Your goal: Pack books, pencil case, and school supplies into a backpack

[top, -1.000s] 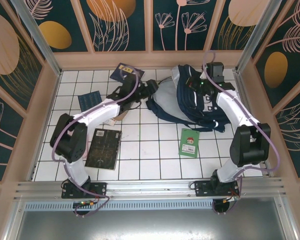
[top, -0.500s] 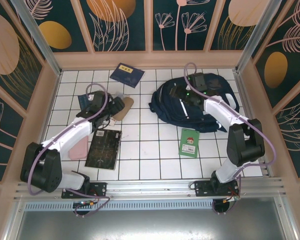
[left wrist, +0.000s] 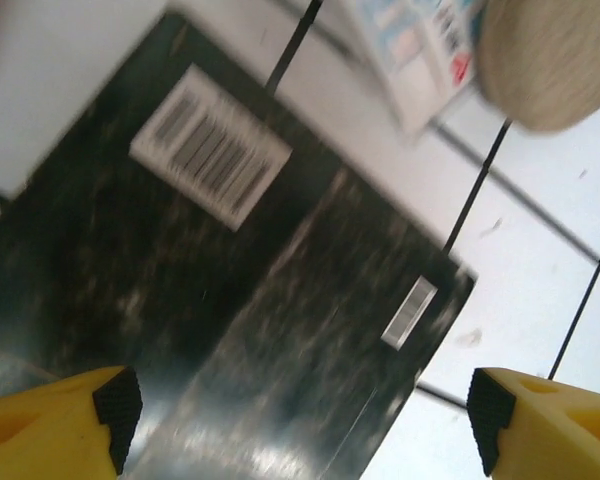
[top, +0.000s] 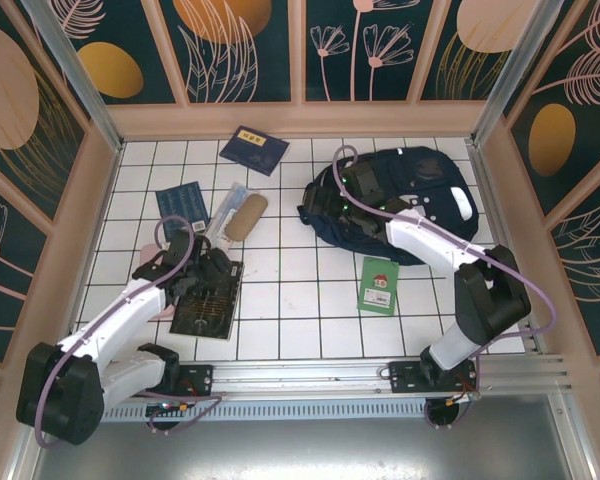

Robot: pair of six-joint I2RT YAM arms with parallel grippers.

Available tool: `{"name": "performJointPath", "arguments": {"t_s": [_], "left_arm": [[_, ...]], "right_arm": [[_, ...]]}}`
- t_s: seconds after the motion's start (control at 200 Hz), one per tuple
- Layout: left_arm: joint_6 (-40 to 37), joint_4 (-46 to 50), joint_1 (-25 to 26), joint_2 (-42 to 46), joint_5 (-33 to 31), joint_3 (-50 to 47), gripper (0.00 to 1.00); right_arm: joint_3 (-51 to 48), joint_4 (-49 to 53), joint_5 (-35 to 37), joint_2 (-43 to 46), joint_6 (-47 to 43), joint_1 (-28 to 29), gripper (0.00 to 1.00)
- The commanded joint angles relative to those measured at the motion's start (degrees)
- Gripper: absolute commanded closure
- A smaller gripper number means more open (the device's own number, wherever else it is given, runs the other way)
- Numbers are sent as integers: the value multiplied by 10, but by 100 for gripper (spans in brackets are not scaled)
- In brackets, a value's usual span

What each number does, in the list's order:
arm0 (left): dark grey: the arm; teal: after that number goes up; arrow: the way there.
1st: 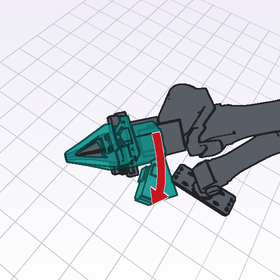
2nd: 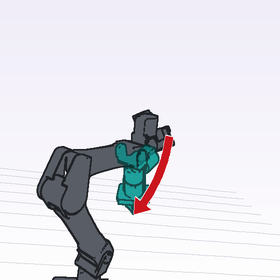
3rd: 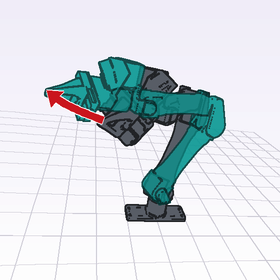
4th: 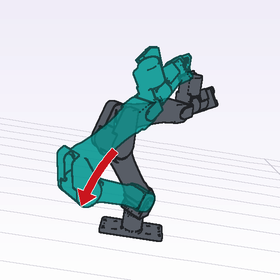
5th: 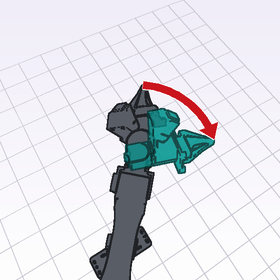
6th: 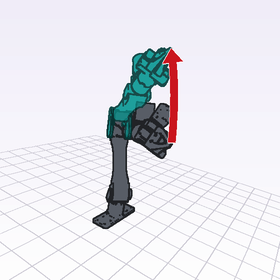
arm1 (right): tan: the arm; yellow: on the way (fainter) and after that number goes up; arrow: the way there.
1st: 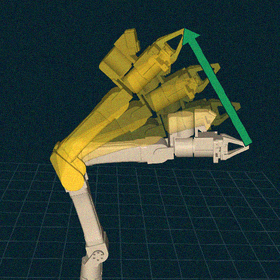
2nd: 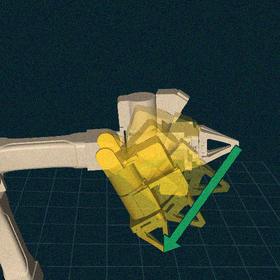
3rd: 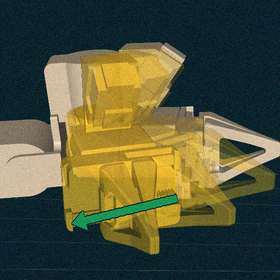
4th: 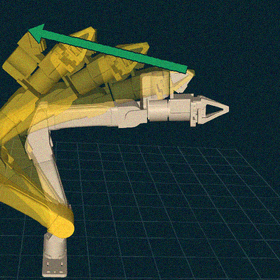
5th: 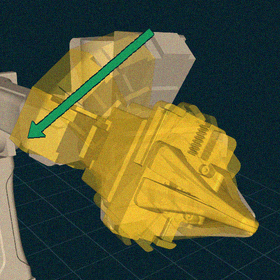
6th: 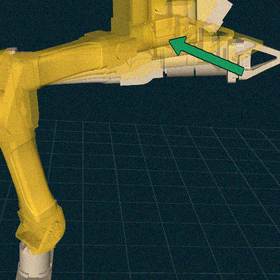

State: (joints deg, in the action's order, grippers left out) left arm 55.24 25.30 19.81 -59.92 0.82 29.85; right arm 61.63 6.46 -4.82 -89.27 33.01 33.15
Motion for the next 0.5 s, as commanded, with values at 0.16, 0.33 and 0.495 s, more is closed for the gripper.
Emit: {"name": "performJointPath", "arguments": {"t_s": [0.16,0.33,0.495], "left_arm": [[92,-138,-1,-4,165,-96,16],[164,-280,16,-33,182,-104,14],[215,-364,64,-73,140,-79,14]], "right_arm": [[-23,-81,13,36,16,36,1],[-25,-79,1,29,13,42,1],[-4,-41,-36,-3,14,43,1]]}}
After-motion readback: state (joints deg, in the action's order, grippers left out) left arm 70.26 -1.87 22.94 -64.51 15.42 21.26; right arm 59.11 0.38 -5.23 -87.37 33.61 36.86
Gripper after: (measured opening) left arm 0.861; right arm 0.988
